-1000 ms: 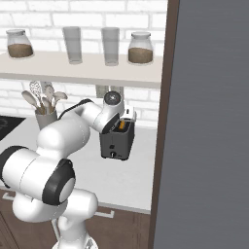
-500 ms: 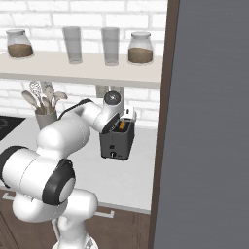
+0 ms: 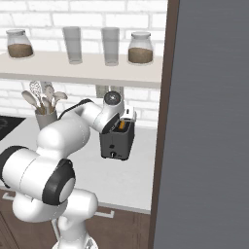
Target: Start the toaster. Once the lever pops up, take the bread to the plate on the dining counter.
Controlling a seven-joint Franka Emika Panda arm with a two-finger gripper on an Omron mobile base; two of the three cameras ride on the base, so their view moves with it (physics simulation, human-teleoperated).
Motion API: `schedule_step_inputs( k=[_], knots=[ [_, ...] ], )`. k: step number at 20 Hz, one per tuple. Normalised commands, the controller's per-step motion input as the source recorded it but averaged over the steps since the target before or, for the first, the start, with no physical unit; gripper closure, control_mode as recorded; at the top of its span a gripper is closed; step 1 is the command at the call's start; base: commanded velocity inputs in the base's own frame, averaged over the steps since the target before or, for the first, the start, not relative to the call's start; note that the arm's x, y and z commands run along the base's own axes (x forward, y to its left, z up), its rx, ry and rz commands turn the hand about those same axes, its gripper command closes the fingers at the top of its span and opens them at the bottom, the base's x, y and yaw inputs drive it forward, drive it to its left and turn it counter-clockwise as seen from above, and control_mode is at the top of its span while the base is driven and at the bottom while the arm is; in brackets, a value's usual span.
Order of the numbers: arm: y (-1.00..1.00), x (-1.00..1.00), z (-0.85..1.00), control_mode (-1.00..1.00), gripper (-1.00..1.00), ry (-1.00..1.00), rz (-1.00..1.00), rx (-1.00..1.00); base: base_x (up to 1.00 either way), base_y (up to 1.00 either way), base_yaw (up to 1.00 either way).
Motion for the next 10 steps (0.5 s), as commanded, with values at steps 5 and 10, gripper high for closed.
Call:
schedule_step_inputs(
  k=[5,10],
  knots=[
    [0.0,0.0,0.0,-1.0,-1.0,0.0,0.0,0.0,0.0,0.0,0.0],
    [0.0,0.0,0.0,-1.0,-1.0,0.0,0.0,0.0,0.0,0.0,0.0]
  ],
)
